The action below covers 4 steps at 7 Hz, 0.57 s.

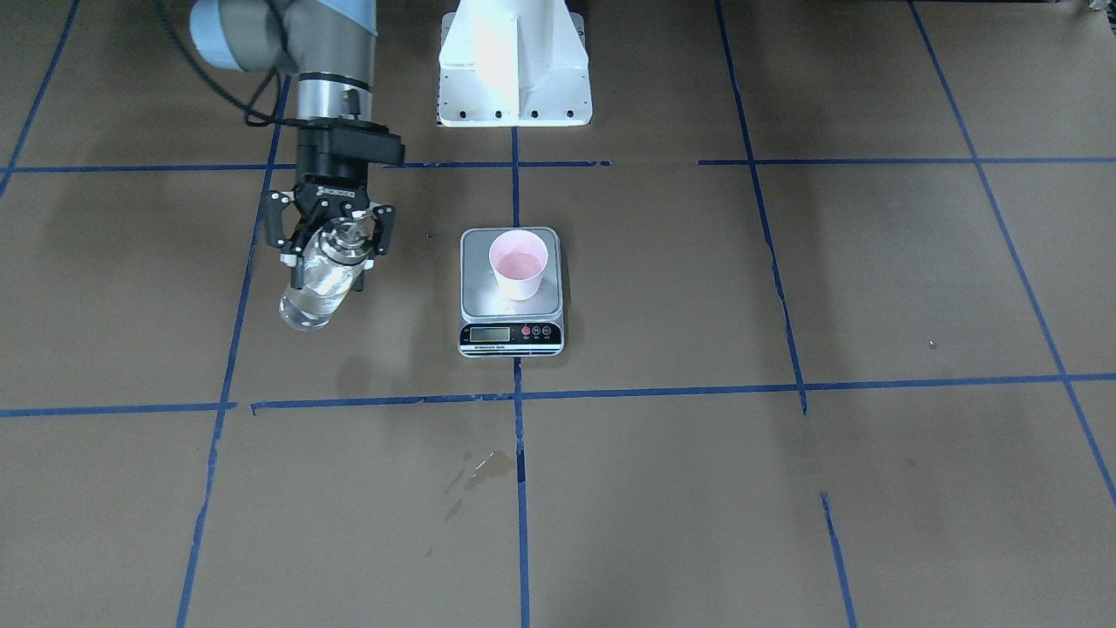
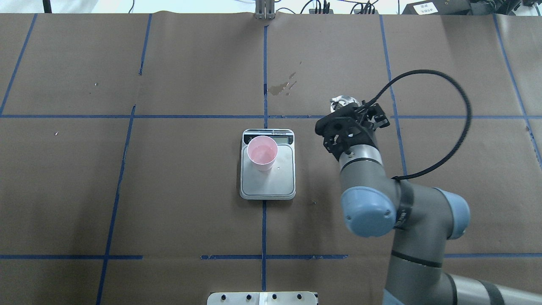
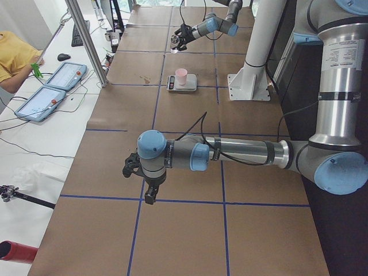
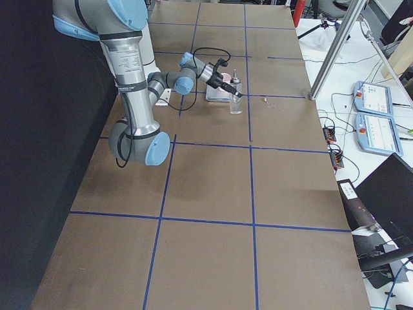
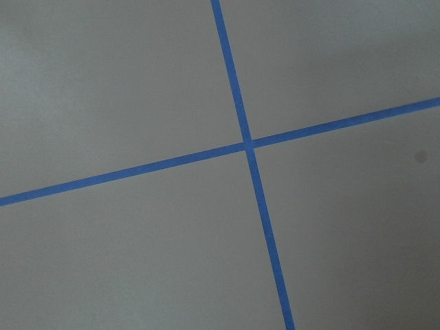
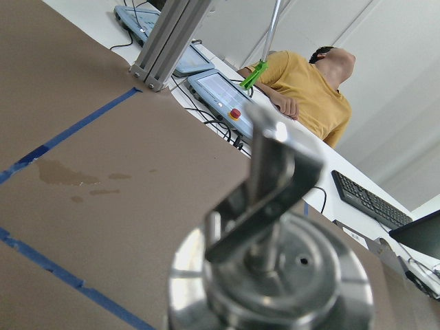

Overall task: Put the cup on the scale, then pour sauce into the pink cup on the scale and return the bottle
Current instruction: 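Lift the bottle with the right gripper and carry it toward the cup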

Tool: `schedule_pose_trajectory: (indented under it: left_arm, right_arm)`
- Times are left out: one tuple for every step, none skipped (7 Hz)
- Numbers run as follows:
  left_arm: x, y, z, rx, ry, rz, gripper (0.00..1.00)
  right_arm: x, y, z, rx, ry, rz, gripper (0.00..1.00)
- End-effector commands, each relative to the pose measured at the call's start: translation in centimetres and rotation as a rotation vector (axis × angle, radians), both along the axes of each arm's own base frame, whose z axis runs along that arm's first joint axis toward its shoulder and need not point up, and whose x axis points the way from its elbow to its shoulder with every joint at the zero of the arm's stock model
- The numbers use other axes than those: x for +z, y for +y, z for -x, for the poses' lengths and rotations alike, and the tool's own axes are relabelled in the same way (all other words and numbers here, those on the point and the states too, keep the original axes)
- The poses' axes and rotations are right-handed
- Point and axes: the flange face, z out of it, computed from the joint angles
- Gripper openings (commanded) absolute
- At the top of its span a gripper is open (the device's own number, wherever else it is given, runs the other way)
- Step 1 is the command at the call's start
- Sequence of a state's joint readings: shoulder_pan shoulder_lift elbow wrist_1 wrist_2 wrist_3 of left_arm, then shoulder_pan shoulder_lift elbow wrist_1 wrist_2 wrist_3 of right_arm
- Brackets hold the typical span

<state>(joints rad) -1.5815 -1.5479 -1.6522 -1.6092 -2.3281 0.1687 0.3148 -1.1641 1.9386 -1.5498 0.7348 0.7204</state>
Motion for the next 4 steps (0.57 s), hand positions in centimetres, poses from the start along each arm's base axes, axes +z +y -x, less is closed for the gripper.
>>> schedule_pose_trajectory:
  left_arm:
    - [-0.1, -0.1, 0.0, 0.0, 0.0, -0.003, 1.0]
    - [-0.1, -0.1, 0.0, 0.0, 0.0, -0.001, 1.0]
    - [-0.1, -0.1, 0.0, 0.0, 0.0, -0.001, 1.0]
    - [-0.1, -0.1, 0.0, 0.001, 0.005, -0.001, 1.0]
  right_arm:
    - [-2.2, 1.6, 2.8, 0.013, 0.141, -0.036, 0.0]
    - [-2.0, 1.5, 3.7, 0.016, 0.251, -0.075, 0.0]
    - [-2.4, 1.4, 4.1, -0.015, 0.359, -0.103, 0.0]
    - [-2.1, 1.2, 4.3, -0.034, 0.434, -0.121, 0.0]
